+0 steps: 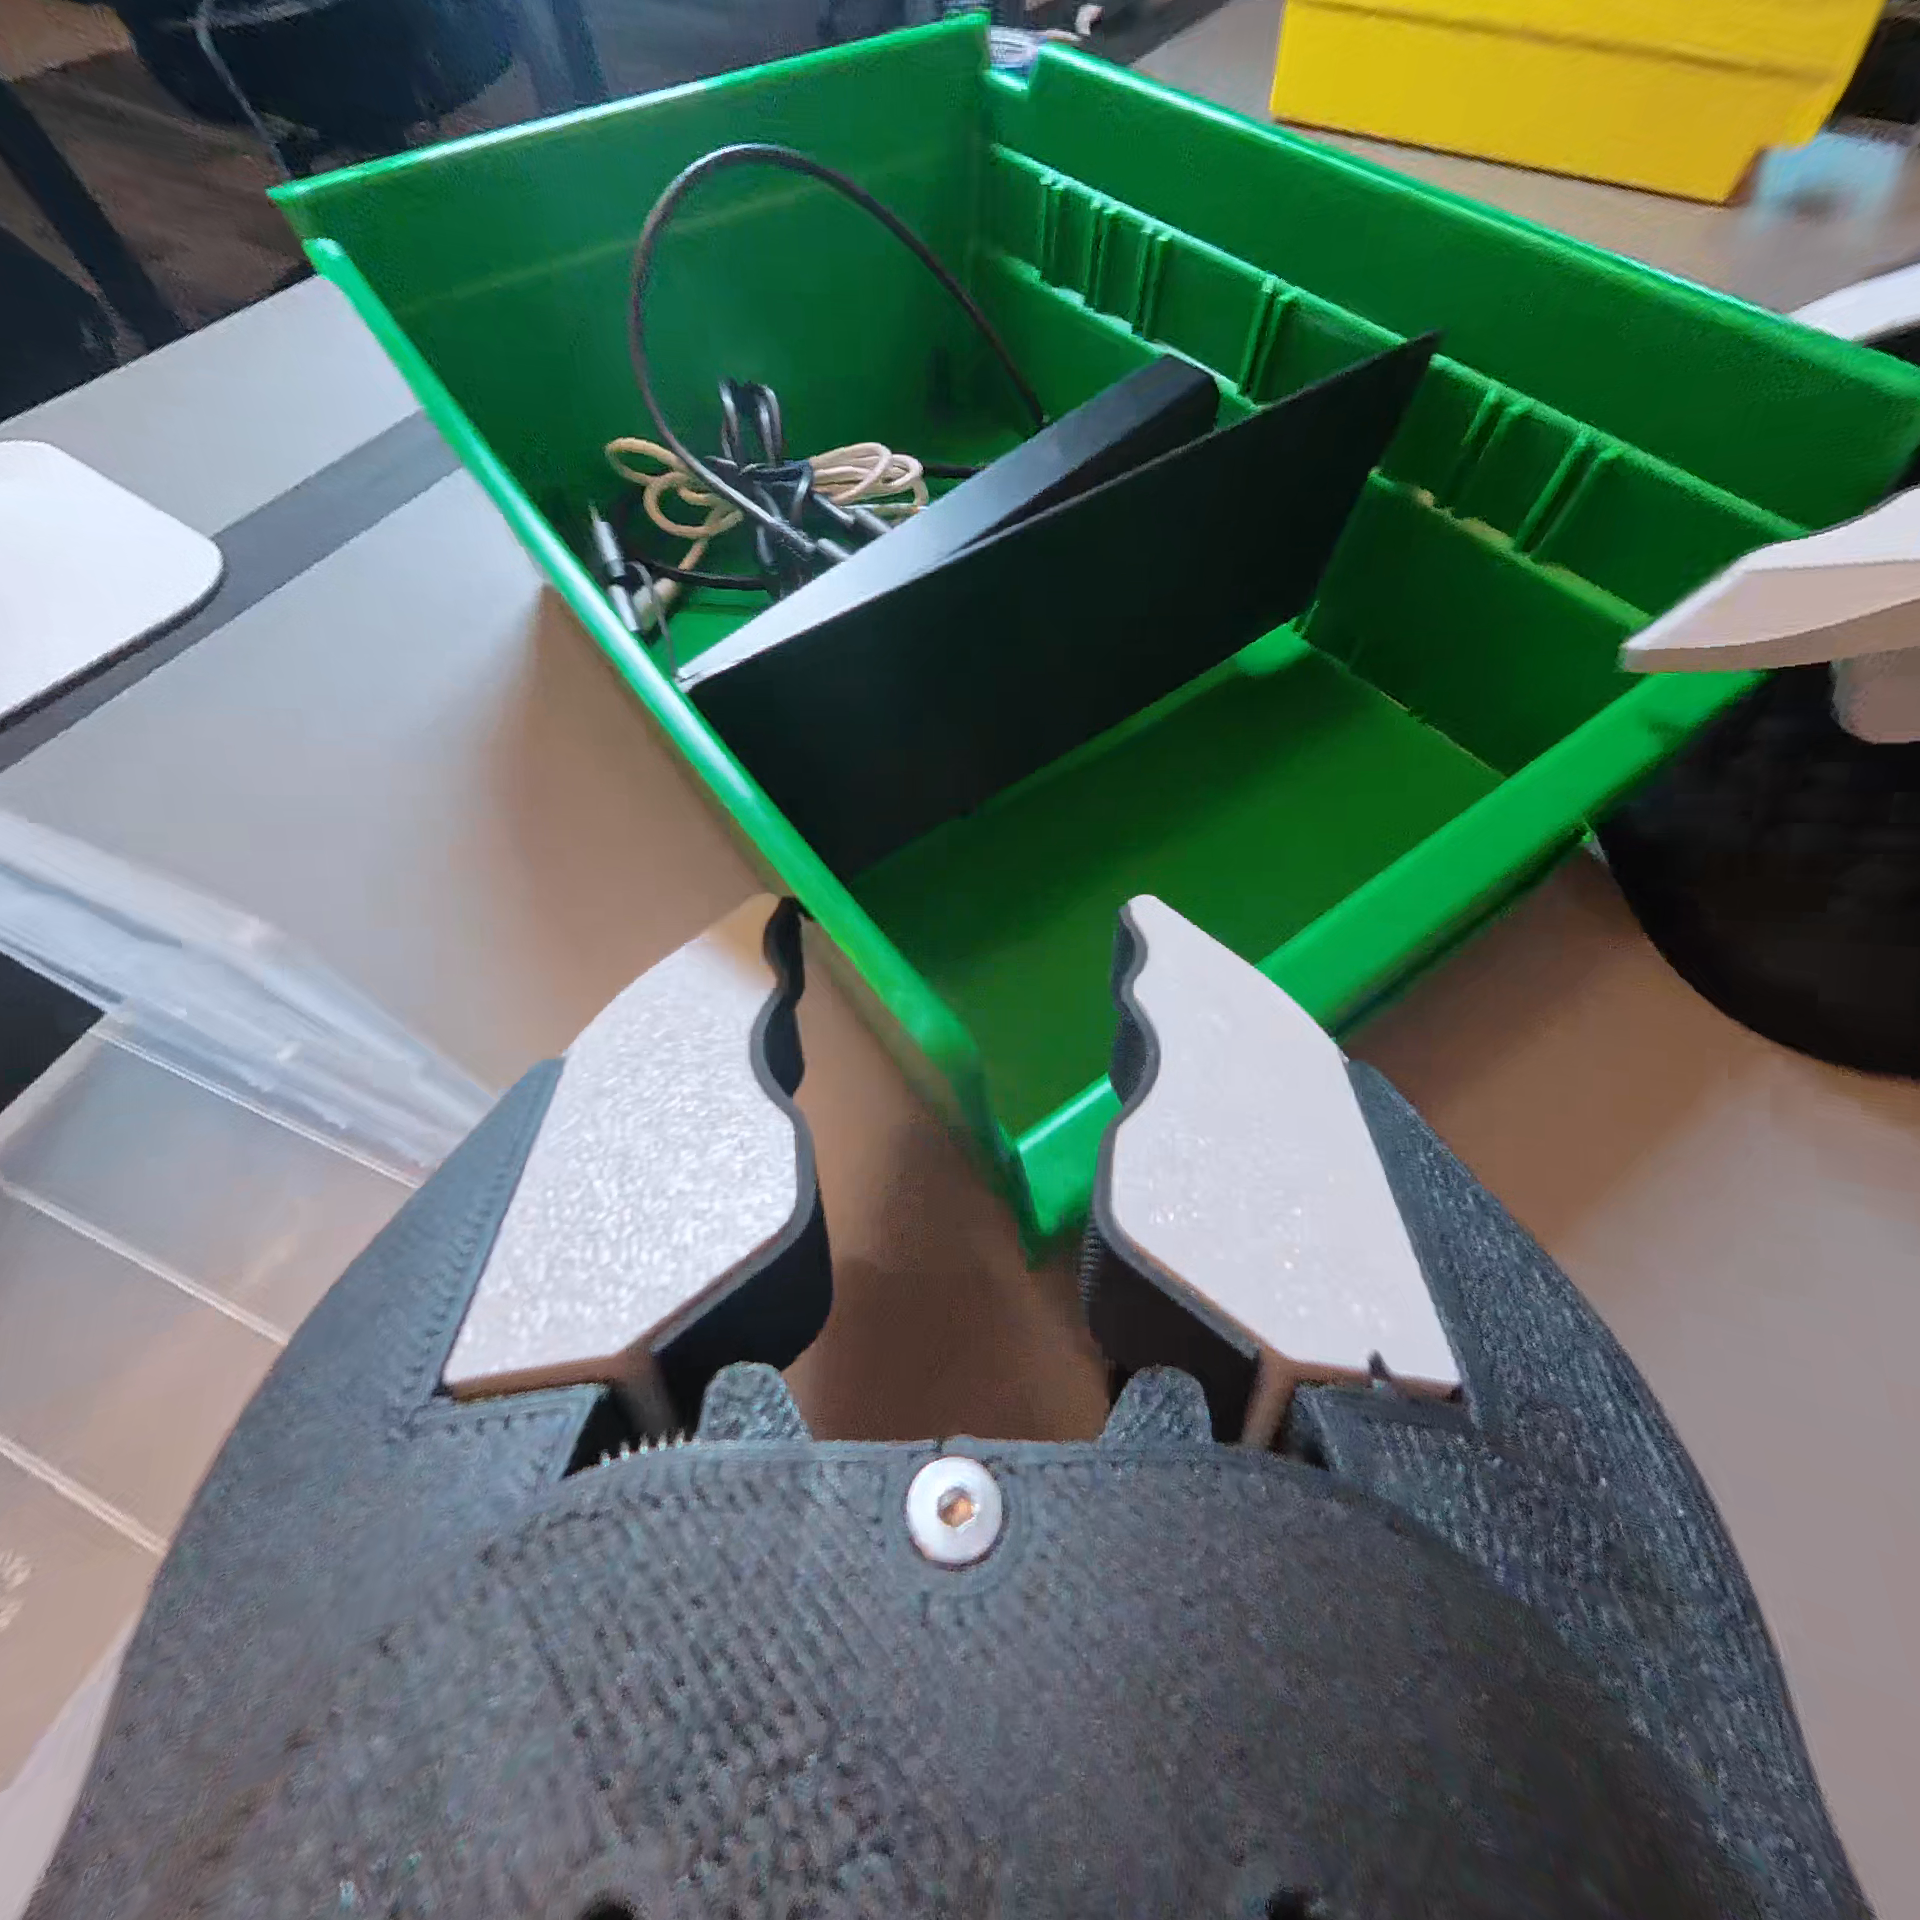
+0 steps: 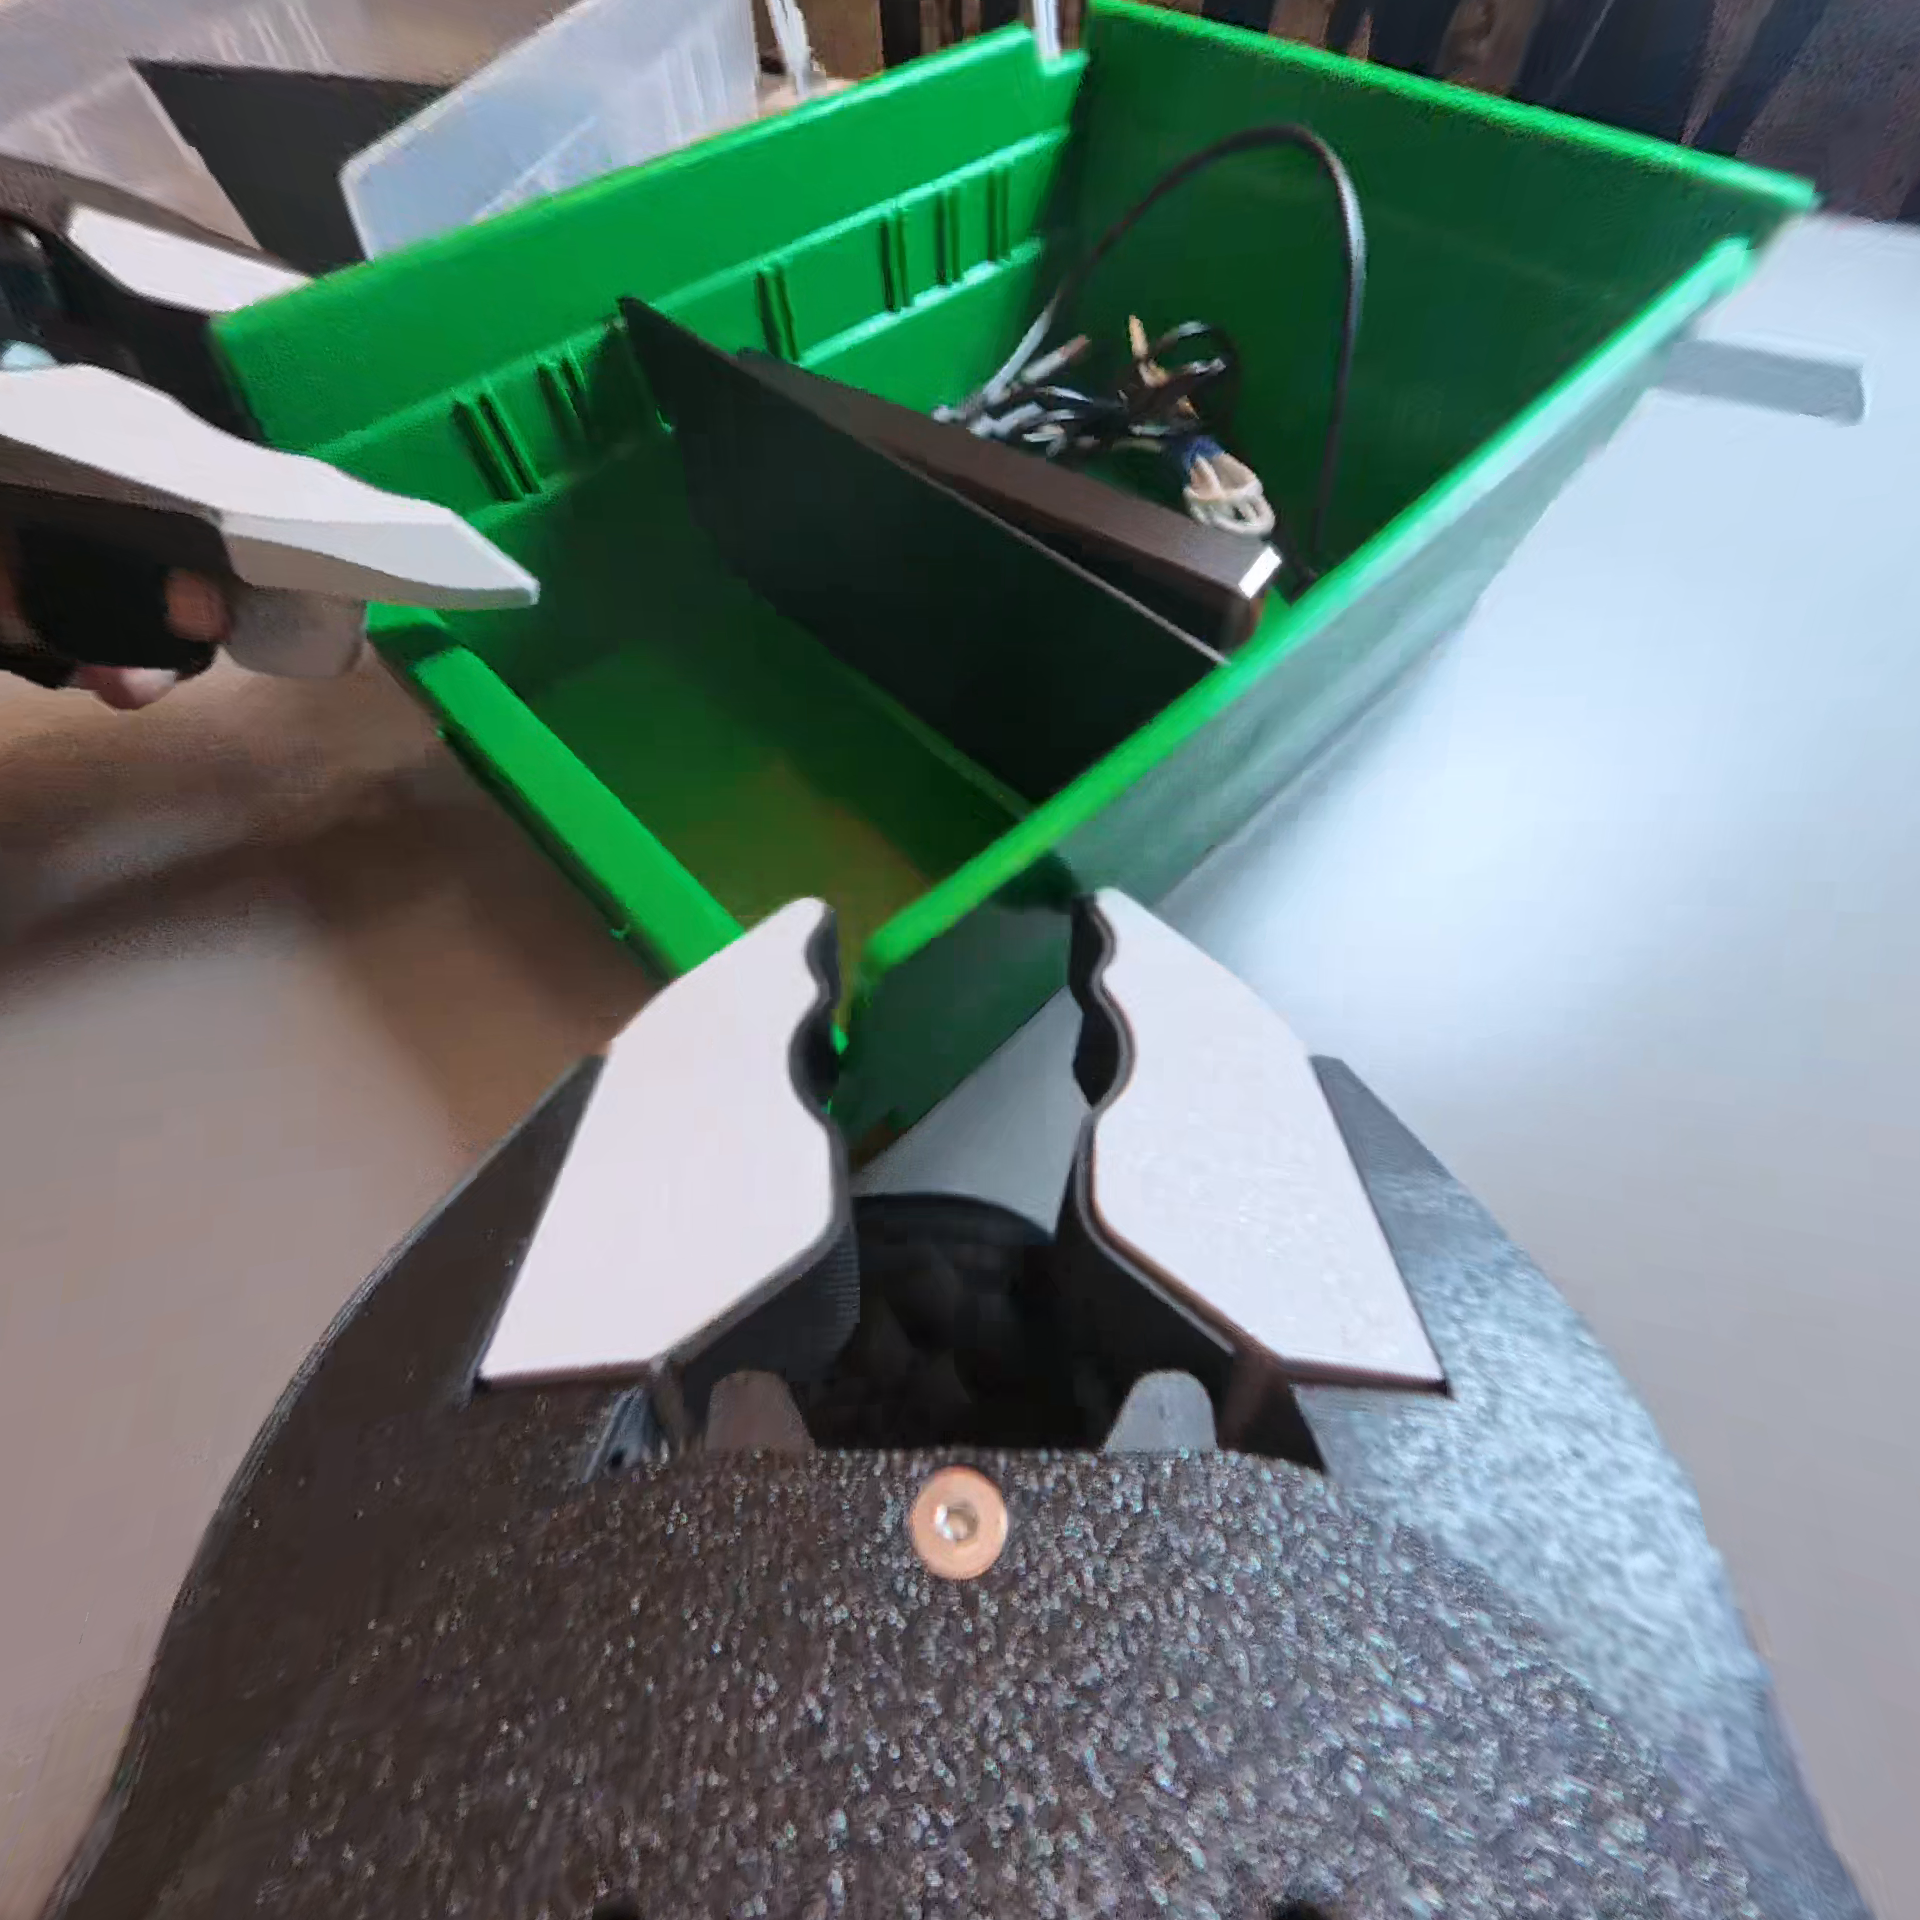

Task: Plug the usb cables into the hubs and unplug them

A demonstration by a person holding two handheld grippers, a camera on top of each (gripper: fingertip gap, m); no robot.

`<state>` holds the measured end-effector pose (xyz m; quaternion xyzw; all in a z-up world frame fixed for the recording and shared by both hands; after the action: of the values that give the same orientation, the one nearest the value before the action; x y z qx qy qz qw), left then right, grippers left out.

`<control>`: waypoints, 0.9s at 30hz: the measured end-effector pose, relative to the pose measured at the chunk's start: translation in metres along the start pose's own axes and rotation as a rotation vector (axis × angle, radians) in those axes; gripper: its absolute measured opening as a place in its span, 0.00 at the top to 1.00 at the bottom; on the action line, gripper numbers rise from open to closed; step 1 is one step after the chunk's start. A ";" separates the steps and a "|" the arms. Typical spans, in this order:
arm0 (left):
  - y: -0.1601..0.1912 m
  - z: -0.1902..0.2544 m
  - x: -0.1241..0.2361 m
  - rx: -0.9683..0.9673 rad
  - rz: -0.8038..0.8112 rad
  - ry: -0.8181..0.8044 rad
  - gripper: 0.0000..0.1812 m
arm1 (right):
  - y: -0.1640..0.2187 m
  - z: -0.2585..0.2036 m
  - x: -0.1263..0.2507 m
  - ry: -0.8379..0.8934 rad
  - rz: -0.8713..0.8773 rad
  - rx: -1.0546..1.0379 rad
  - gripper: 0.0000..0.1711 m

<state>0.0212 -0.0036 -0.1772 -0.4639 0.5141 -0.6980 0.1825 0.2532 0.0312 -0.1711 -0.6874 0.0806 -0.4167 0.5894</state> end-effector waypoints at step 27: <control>-0.048 0.048 0.289 -0.331 0.255 -0.590 0.89 | -0.169 -0.160 0.068 -0.009 0.729 0.420 0.93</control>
<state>-0.0732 -0.2214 0.0005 -0.6005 0.5993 -0.4130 0.3311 0.1251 -0.0794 0.0027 -0.4805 0.2293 -0.1852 0.8260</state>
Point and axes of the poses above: each gripper's, where its closed fingertips meet, x back along the fingers, y out of its underside, z = x × y across the jaws, the point moved 7 cm from there along x, back along the fingers, and after that the axes turned 7 degrees about y, right-handed, at the moved point
